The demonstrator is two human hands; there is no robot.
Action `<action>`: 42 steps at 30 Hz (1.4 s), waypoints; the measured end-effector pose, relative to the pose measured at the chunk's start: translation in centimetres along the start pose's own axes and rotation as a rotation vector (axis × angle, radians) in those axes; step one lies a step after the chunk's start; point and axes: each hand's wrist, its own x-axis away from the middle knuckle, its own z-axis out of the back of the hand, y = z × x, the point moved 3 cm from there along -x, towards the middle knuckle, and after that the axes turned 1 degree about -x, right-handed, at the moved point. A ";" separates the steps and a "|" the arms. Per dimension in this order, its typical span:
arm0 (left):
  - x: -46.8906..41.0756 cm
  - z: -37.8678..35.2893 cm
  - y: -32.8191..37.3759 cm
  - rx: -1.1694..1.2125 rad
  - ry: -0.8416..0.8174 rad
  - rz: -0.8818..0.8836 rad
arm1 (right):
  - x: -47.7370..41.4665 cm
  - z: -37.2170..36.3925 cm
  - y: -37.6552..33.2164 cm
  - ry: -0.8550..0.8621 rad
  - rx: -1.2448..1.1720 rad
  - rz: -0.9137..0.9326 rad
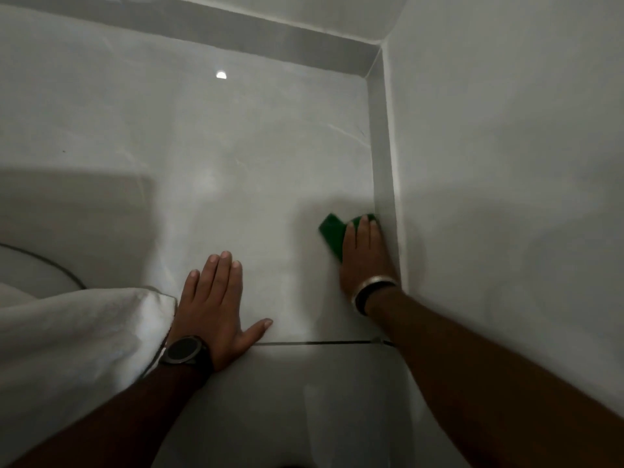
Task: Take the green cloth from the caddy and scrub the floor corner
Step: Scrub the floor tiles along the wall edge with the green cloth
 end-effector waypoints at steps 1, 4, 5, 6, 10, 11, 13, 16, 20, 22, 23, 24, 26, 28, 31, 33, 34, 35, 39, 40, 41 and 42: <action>0.1 0.1 0.1 0.003 0.000 -0.002 | 2.0 -0.6 0.2 -0.050 0.022 0.000; 0.2 0.3 0.2 0.001 -0.001 -0.002 | 8.1 -1.1 0.1 -0.023 0.084 0.021; 0.2 0.3 0.2 0.001 -0.007 -0.001 | 10.2 -1.8 0.1 0.018 0.112 0.014; 0.2 0.4 0.2 -0.004 -0.011 0.001 | 12.5 -2.5 0.0 0.041 0.109 -0.006; 0.2 0.4 0.2 -0.015 -0.016 -0.001 | 21.2 -5.8 -0.8 0.040 0.015 -0.013; 0.2 0.3 0.2 -0.014 -0.015 -0.002 | 23.0 -6.6 -1.0 0.029 0.019 -0.021; 0.2 0.2 0.2 -0.011 -0.012 -0.004 | 26.2 -7.8 -1.1 0.015 0.019 -0.056; 0.3 0.2 0.2 -0.004 -0.005 -0.007 | 28.4 -8.1 -1.5 0.002 0.009 -0.139; 0.2 0.2 0.2 -0.006 0.004 -0.009 | 27.6 -8.4 -2.0 -0.078 -0.014 -0.166; 0.3 0.1 0.1 -0.009 0.007 -0.011 | 25.8 -8.3 -2.2 0.019 -0.050 -0.182; 0.4 0.0 0.1 -0.013 0.008 -0.012 | 24.4 -8.0 -2.2 0.076 -0.057 -0.169; 0.3 -0.1 0.1 -0.017 0.009 -0.014 | 22.8 -7.5 -2.2 0.133 -0.061 -0.161; 0.3 -0.1 0.0 -0.022 0.016 -0.013 | 19.2 -7.1 -2.1 0.159 -0.123 -0.239; 0.3 -0.2 0.0 -0.022 0.015 -0.013 | 16.5 -6.1 -2.6 0.151 -0.152 -0.349; 0.2 -0.3 0.0 -0.008 0.023 -0.011 | 15.9 -5.6 -3.2 0.132 -0.160 -0.350; 0.1 -0.4 0.0 0.006 0.039 -0.011 | 16.2 -5.6 -3.2 0.111 -0.203 -0.297; 0.1 -0.4 0.0 0.006 0.045 -0.010 | 15.5 -5.5 -3.1 0.114 -0.237 -0.278; 0.1 -0.3 0.0 0.003 0.046 -0.011 | 14.2 -5.2 -2.9 0.112 -0.266 -0.259; 0.2 -0.4 0.0 -0.001 0.042 -0.016 | 3.8 -3.0 -1.3 0.107 -0.260 -0.207; 0.1 -0.4 0.0 0.000 0.043 -0.016 | 0.6 -2.1 -0.8 0.082 -0.239 -0.204; 0.2 -0.4 0.0 0.000 0.049 -0.014 | -2.4 -1.1 -0.5 0.077 -0.207 -0.196; 0.2 -0.3 0.0 -0.001 0.053 -0.011 | -5.0 -0.1 -0.3 0.057 -0.164 -0.187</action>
